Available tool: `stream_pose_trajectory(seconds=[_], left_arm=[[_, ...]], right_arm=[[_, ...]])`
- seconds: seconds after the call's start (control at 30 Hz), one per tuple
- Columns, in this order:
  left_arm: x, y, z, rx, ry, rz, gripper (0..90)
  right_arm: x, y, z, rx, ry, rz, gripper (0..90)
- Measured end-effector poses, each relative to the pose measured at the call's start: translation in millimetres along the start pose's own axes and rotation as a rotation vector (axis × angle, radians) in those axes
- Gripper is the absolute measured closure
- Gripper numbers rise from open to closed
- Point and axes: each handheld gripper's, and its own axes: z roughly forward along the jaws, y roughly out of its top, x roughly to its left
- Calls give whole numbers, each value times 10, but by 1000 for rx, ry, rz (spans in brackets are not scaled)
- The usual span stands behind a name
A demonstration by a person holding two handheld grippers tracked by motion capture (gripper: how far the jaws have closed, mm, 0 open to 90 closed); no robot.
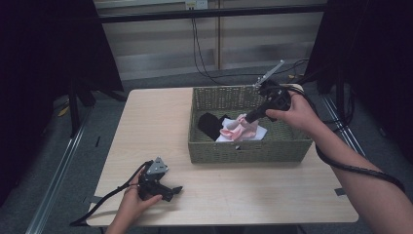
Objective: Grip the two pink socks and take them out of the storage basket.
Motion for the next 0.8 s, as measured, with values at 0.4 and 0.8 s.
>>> stream_pose_trajectory(seconds=[0.4, 0.8], left_arm=[[0, 0, 0, 0, 0, 1, 0], [-1, -1, 1, -2, 0, -1, 0]], right_arm=[[229, -24, -142, -37, 73, -59, 859], [622, -85, -33, -6, 187, -115, 840]])
